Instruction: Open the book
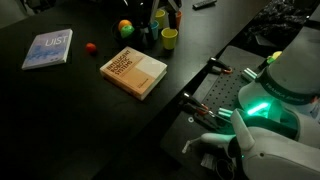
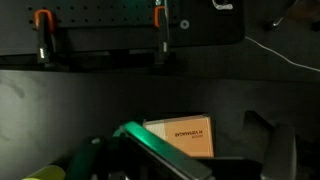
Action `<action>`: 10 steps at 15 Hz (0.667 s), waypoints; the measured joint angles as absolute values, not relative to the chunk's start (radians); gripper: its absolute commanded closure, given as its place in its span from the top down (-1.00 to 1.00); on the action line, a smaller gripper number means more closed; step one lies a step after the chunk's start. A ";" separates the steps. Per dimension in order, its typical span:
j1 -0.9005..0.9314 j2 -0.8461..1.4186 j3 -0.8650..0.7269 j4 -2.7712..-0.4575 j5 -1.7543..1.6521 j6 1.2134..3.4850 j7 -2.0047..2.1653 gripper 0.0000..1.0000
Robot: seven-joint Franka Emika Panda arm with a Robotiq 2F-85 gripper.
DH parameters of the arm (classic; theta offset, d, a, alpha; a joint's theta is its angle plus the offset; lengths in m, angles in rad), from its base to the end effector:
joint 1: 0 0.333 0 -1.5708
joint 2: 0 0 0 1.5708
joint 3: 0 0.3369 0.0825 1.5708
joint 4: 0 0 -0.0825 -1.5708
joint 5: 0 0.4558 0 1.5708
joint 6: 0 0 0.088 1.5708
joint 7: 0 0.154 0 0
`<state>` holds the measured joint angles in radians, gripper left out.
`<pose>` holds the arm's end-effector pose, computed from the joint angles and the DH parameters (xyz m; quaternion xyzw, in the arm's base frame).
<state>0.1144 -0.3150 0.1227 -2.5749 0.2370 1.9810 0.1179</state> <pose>0.4058 0.1191 0.2809 -0.9870 0.0087 0.1501 0.0569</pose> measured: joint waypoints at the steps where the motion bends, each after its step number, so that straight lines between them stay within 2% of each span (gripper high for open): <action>1: 0.114 -0.290 0.100 -2.576 0.268 2.002 0.078 1.00; 10: 0.097 -0.071 0.007 -2.548 0.422 2.074 -0.329 1.00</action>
